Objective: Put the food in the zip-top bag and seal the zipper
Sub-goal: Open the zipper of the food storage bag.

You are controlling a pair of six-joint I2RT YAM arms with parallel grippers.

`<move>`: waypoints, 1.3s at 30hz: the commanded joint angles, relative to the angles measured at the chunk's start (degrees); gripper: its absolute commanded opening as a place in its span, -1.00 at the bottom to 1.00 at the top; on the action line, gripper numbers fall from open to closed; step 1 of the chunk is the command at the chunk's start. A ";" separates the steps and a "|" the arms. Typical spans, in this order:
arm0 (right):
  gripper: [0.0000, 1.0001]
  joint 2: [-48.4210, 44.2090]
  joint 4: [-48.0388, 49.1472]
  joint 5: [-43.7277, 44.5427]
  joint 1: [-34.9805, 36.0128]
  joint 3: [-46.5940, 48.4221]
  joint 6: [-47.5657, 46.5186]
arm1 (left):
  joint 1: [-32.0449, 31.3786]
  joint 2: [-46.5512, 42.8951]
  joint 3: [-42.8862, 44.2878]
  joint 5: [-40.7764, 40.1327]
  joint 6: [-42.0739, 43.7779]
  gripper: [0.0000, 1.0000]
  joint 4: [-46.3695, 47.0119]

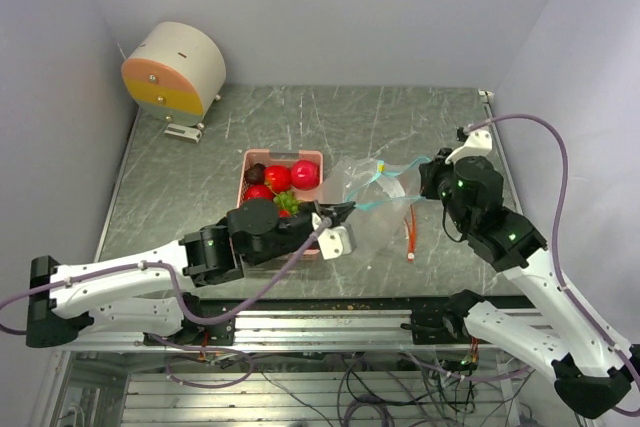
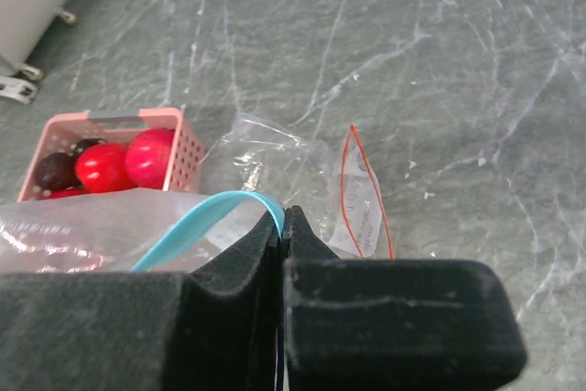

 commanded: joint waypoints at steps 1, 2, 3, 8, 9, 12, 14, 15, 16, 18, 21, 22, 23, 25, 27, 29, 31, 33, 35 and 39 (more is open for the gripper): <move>-1.00 0.18 1.57 7.38 0.50 -3.90 0.99 | -0.41 -3.82 -1.21 -12.46 -8.59 -0.86 -0.74; -1.00 -0.10 2.48 6.70 0.56 -4.90 0.96 | -0.36 -4.62 -2.11 -14.99 -9.47 -0.86 0.50; -1.00 -0.59 4.16 5.22 0.61 -5.84 0.64 | -0.36 -5.02 -3.08 -16.88 -10.16 -0.86 2.14; -1.00 -3.19 13.34 -10.11 1.19 -9.61 -1.60 | -0.40 -3.56 -5.45 -16.56 -12.01 -0.64 10.69; -1.00 -3.80 15.08 -12.96 1.30 -10.18 -1.66 | -0.36 -2.48 -4.61 -15.82 -12.73 -0.30 11.15; -1.00 -5.81 18.96 -18.06 1.51 -11.49 -2.05 | -0.30 1.61 0.44 -15.03 -17.28 0.57 7.41; -1.00 -6.93 20.43 -18.75 1.62 -12.09 -2.38 | -0.27 3.94 5.03 -16.70 -22.33 0.88 2.48; -1.00 -7.44 20.82 -18.37 1.66 -12.37 -2.51 | -0.27 4.58 7.10 -17.63 -25.20 1.00 0.09; -1.00 -7.95 21.06 -17.80 1.61 -12.50 -2.73 | -0.27 4.67 8.49 -18.08 -27.66 0.99 -1.77; -1.00 -8.46 21.21 -16.83 1.69 -12.67 -3.25 | -0.32 3.24 9.57 -17.08 -31.30 0.98 -3.55; -1.00 -8.43 21.50 -15.88 1.69 -13.07 -3.82 | -0.23 -2.05 7.42 -17.46 -39.50 0.98 -1.90; -1.00 -8.43 21.67 -15.69 1.69 -13.31 -3.96 | -0.14 -3.63 6.45 -17.85 -41.91 0.98 -1.19; -1.00 -8.41 21.85 -15.60 1.69 -13.50 -4.11 | -0.10 -4.91 5.75 -18.01 -44.42 0.87 -1.10; -1.00 -8.58 22.27 -15.34 1.69 -13.81 -4.53 | -0.01 -6.54 5.65 -18.33 -49.64 0.70 -2.98; -1.00 -8.75 22.79 -15.05 1.77 -14.07 -5.10 | 0.08 -7.36 6.18 -19.15 -55.32 0.53 -5.60; -1.00 -8.75 23.28 -14.76 1.78 -14.27 -5.68 | 0.08 -7.73 6.05 -19.25 -60.51 0.42 -6.72; -1.00 -8.38 23.74 -14.44 1.87 -14.35 -6.12 | 0.08 -7.49 5.55 -18.61 -65.13 0.36 -6.79; -1.00 -8.07 24.58 -14.13 2.00 -14.60 -6.19 | 0.08 -6.46 5.42 -17.36 -69.09 0.27 -7.39; -1.00 -7.77 26.11 -13.86 2.21 -14.84 -6.22 | 0.08 -5.19 5.74 -16.20 -72.80 0.19 -8.95; -1.00 -6.54 29.00 -12.48 2.56 -14.70 -6.19 | 0.08 -3.55 3.38 -14.94 -77.58 0.13 -8.60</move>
